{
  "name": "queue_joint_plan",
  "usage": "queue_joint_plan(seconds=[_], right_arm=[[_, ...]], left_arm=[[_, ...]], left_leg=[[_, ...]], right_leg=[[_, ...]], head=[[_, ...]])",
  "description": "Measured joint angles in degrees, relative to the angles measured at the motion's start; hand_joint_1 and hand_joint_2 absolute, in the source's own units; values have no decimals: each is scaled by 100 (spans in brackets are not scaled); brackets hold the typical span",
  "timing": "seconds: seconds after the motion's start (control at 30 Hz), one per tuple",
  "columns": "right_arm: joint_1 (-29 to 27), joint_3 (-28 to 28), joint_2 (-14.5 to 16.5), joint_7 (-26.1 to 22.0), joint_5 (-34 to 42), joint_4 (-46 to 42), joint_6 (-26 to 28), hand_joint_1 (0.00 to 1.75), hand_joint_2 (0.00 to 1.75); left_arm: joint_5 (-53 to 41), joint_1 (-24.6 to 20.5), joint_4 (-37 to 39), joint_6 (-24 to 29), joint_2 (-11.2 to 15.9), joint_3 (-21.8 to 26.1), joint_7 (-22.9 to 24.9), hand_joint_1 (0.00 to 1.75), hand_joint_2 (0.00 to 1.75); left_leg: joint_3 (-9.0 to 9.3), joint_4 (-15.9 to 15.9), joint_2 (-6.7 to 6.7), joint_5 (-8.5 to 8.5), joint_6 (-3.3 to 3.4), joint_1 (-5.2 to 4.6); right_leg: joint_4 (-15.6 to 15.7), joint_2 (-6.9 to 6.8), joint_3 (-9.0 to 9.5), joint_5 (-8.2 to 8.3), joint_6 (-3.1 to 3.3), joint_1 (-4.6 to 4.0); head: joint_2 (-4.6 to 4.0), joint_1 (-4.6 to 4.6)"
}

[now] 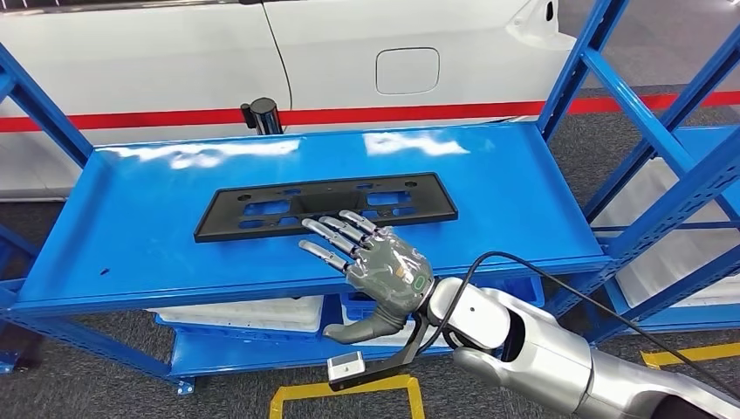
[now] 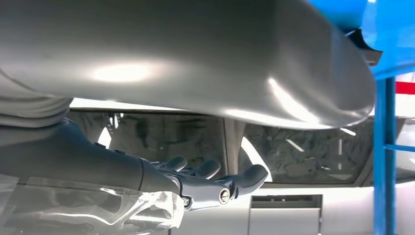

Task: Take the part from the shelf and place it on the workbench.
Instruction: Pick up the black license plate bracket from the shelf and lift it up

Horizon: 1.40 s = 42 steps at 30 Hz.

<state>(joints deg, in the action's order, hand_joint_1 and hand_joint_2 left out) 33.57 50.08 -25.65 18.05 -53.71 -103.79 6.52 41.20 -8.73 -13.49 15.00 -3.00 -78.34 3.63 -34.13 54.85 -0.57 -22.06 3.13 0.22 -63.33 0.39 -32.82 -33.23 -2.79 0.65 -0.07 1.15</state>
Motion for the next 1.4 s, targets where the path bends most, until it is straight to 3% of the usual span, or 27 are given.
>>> queue_joint_plan(seconds=[0.07, 0.1, 0.13, 0.17, 0.23, 0.3, 0.37, 0.43, 0.47, 0.53, 0.6, 0.63, 0.67, 0.73, 0.8, 0.87, 0.93, 1.0, 1.07, 1.1, 1.13, 1.17, 1.2, 1.27, 1.33, 1.4], right_arm=[[-5, 5, 1, -4, 17, 10, -19, 0, 0], [-10, 8, 1, -6, 23, 15, -27, 0, 0], [-11, 9, 1, -9, 29, 19, -35, 0, 0], [-11, 10, 2, -14, 34, 22, -43, 0, 0], [-4, 15, 5, -26, 51, 28, -67, 0, 87], [7, 31, 13, -40, 81, 37, -103, 0, 175], [22, 57, 19, -57, 118, 53, -150, 0, 175], [58, 89, 32, -72, 148, 68, -209, 0, 175], [82, 105, 43, -77, 161, 75, -240, 0, 175], [118, 140, 72, -85, 187, 100, -299, 0, 175], [134, 187, 99, -92, 210, 145, -343, 0, 175], [142, 212, 110, -93, 214, 164, -357, 0, 175], [154, 232, 121, -94, 215, 179, -365, 0, 175], [192, 255, 143, -94, 215, 193, -372, 0, 175], [223, 271, 159, -94, 218, 210, -376, 0, 175], [241, 296, 179, -102, 226, 236, -393, 0, 175], [265, 321, 201, -120, 231, 273, -418, 0, 175], [305, 347, 218, -133, 240, 342, -453, 0, 175], [331, 393, 250, -138, 260, 448, -515, 0, 175], [338, 421, 272, -138, 272, 505, -557, 0, 175], [361, 456, 298, -135, 293, 573, -610, 0, 175], [408, 489, 331, -128, 318, 644, -667, 0, 175], [471, 518, 363, -116, 350, 715, -727, 0, 175], [645, 569, 450, -74, 436, 888, -866, 0, 175], [802, 616, 555, -39, 524, 1095, -998, 0, 175], [920, 669, 647, -12, 601, 1307, -1106, 0, 175]], left_arm=[[0, -6, 1, 0, -1, 0, -3, 0, 0], [0, 0, 1, -1, -2, 0, -3, 0, 0], [0, 6, 2, -3, -2, 0, -3, 0, 0], [-1, 9, 1, -4, -2, 0, -3, 0, 0], [-3, 2, 2, -7, -1, 0, -3, 0, 0], [-6, -4, 4, -8, 3, 0, -3, 0, 0], [-12, 0, 4, -10, 5, 0, -2, 0, 0], [-25, 1, 4, -11, 5, 0, 2, 0, 0], [-34, -4, 4, -12, 4, 0, 4, 0, 0], [-57, -10, 4, -20, 3, 0, 13, 0, 0], [-78, -5, 4, -34, 3, -1, 27, 0, 0], [-85, -2, 4, -40, 3, -2, 33, 0, 0], [-90, -3, 4, -43, 3, -2, 39, 0, 0], [-93, -17, 5, -44, 10, -2, 45, 0, 0], [-95, -32, 6, -44, 17, -2, 49, 0, 0], [-99, -29, 7, -46, 18, -3, 51, 0, 0], [-110, -25, 8, -51, 18, -8, 54, 0, 0], [-127, -40, 9, -60, 16, -19, 58, 0, 0], [-149, -60, 9, -81, 9, -32, 62, 0, 0], [-162, -63, 9, -94, 4, -37, 65, 0, 0], [-176, -64, 9, -106, 2, -41, 69, 0, 0], [-187, -65, 9, -115, -1, -44, 75, 0, 0], [-200, -71, 9, -121, -4, -46, 81, 0, 0], [-226, -97, 9, -134, -13, -48, 95, 0, 0], [-255, -122, 9, -151, -18, -50, 112, 0, 0], [-280, -131, 9, -175, -22, -52, 127, 0, 0]], left_leg=[[21, -2, 0, -26, 24, 4], [33, -1, -1, -40, 23, 7], [51, 0, -6, -57, 15, 14], [79, 2, -15, -76, -4, 25], [130, 12, -37, -123, -66, 29], [147, 16, -52, -146, -128, 14], [151, 1, -56, -143, -177, 17], [85, 144, -37, -255, -230, 37], [-25, 385, -23, -396, -254, 43], [-398, 1185, 0, -765, -289, 45], [-703, 1785, 4, -933, -281, 40], [-706, 1769, 4, -864, -256, 30], [-586, 1505, 5, -700, -218, 15], [-164, 625, 12, -323, -100, -39], [98, 78, 33, -159, -36, -91], [130, -4, 38, -148, -30, -117], [177, -94, 30, -103, 5, -83], [238, -179, 30, -61, 35, -38], [254, -188, 27, -60, 42, -31], [257, -187, 25, -63, 41, -26], [259, -183, 23, -68, 34, -19], [263, -175, 20, -77, 21, -9], [268, -161, 18, -90, 2, 0], [258, -118, 18, -128, -60, -6], [238, -94, 19, -145, -117, -23], [223, -84, 19, -152, -160, -7]], right_leg=[[-753, -2, -443, -239, -28, 8], [-907, -3, -577, -210, -40, 16], [-820, -4, -593, -60, -51, 27], [-493, -7, -483, 187, -64, 44], [344, -8, -128, 610, -88, 74], [718, 10, 37, 725, -51, 72], [725, 25, 32, 727, 40, 49], [735, 20, 36, 741, 111, 49], [741, 16, 38, 748, 139, 55], [741, 8, 39, 745, 169, 42], [741, 2, 42, 737, 184, 16], [740, 2, 48, 733, 190, 1], [741, 5, 58, 728, 196, -15], [741, 12, 77, 715, 199, -40], [741, 11, 77, 703, 179, -43], [758, -3, 76, 704, 135, -31], [724, -14, 73, 643, 83, -27], [290, -13, -104, 376, 34, -20], [-495, -14, -485, 57, -15, 7], [-748, -14, -630, 11, -38, 22], [-801, -15, -688, 73, -59, 36], [-586, -17, -615, 250, -77, 51], [-205, -21, -454, 481, -91, 66], [552, -16, -109, 787, -83, 79], [800, 0, -4, 829, -24, 60], [800, 3, -18, 846, 52, 44]], head=[[0, 7], [0, 8], [0, 8], [0, 8], [0, 9], [0, 5], [0, 2], [0, -1], [0, -3], [0, -7], [0, -6], [0, -5], [0, -5], [0, -4], [0, -2], [0, -2], [0, 2], [0, 14], [0, 22], [0, 23], [0, 23], [0, 23], [0, 23], [0, 22], [0, 20], [0, 19]])
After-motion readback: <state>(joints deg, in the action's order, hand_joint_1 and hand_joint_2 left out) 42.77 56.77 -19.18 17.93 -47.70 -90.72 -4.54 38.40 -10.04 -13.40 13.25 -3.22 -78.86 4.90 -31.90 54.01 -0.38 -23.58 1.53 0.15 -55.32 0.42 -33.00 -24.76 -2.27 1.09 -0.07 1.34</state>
